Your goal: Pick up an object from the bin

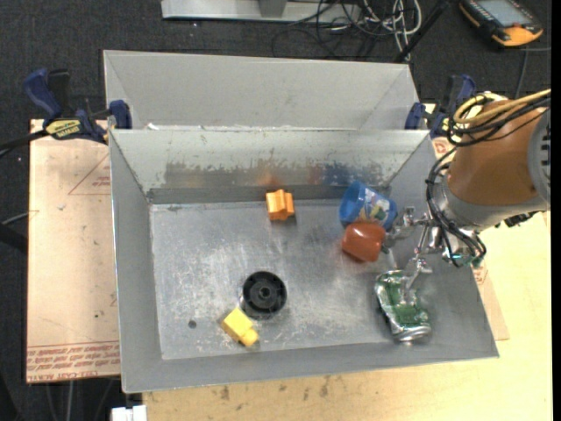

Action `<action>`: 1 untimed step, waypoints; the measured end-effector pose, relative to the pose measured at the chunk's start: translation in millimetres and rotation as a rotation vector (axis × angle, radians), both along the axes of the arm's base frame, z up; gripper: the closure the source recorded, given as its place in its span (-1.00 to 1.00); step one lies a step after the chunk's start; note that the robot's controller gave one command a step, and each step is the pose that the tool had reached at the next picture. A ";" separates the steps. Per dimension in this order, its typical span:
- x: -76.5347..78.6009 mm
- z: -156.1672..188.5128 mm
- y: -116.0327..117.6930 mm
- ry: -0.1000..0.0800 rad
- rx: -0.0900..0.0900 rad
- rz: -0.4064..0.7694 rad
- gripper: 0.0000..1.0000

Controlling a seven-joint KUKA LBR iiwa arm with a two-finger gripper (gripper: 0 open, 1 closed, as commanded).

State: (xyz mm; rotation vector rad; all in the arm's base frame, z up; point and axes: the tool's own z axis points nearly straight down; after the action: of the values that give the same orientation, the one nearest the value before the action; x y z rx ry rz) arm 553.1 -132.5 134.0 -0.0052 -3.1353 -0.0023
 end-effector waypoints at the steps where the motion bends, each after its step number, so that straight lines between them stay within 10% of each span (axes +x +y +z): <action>1: 2.0 4.1 0.4 -0.007 -0.001 0.003 -1.00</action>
Offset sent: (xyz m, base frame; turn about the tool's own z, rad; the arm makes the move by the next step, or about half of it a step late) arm -0.0066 -0.0060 -0.0626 0.0990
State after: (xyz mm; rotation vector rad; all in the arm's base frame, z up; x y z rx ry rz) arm 555.1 -132.1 138.1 -0.0012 -3.1425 -0.0004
